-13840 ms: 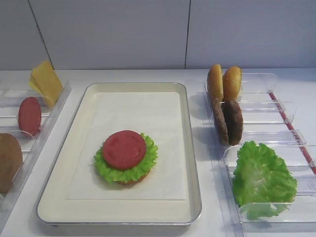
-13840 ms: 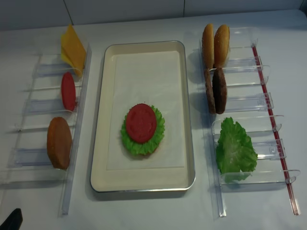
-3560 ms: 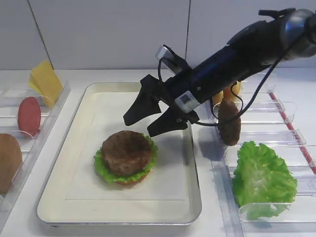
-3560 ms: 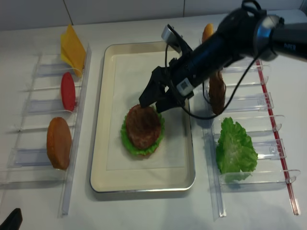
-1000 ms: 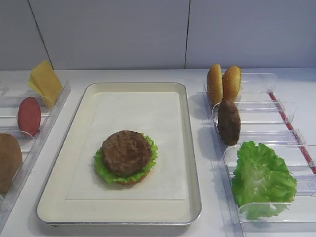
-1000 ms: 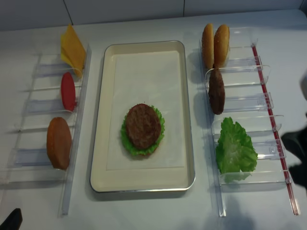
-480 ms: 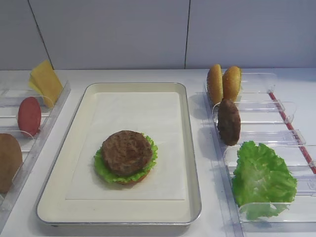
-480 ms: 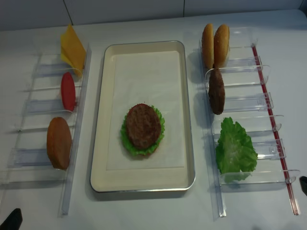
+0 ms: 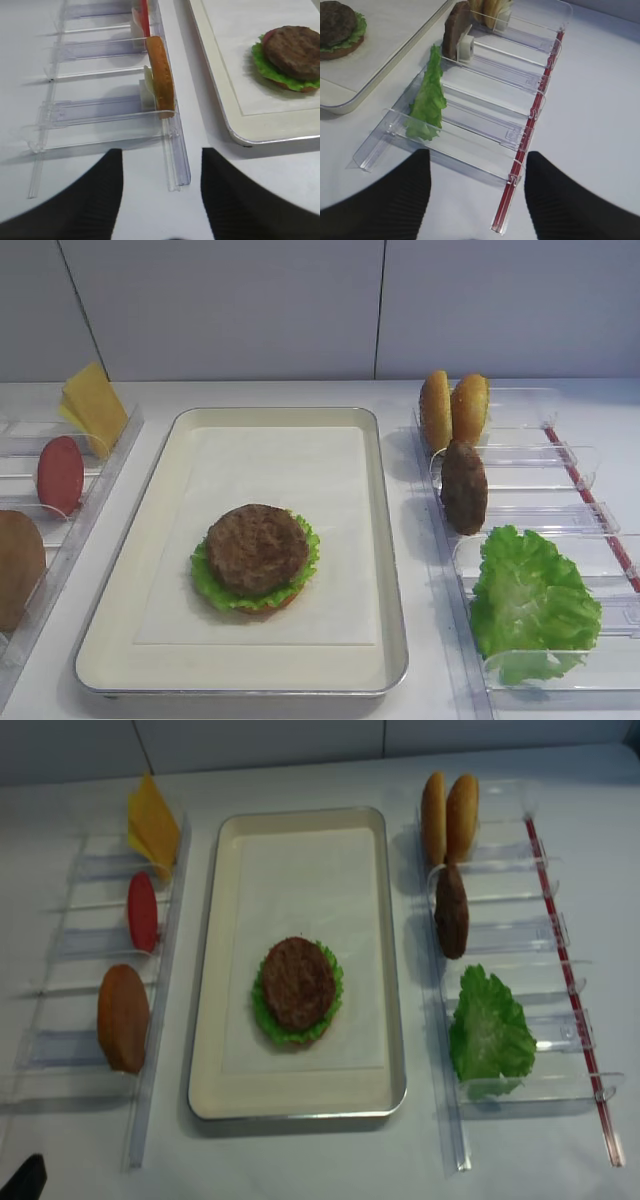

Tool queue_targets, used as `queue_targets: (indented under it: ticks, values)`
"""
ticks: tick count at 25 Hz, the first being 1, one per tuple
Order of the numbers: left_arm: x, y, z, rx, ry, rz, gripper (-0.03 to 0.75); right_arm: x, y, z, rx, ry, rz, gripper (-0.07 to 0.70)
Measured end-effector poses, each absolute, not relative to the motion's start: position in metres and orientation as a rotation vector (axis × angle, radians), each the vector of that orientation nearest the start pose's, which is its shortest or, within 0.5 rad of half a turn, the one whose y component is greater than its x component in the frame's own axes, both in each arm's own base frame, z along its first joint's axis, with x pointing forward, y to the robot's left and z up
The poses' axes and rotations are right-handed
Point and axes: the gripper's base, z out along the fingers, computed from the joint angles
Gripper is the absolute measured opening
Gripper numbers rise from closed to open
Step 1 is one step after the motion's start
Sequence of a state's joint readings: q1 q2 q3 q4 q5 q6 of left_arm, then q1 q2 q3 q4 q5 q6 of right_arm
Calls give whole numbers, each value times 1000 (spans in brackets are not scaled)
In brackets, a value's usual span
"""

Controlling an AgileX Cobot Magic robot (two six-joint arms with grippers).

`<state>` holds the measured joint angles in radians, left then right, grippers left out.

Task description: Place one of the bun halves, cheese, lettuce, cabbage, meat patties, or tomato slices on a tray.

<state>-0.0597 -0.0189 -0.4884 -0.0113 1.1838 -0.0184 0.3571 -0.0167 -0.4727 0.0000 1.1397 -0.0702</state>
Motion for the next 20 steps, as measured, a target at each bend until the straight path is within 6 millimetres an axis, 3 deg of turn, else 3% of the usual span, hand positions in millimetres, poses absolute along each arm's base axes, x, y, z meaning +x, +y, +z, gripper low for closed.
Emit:
queue_targets:
  ticks: [20]
  values:
    - [-12,0,264,46,2160,-59,351,-7,-3,263,-441,2093,176,438]
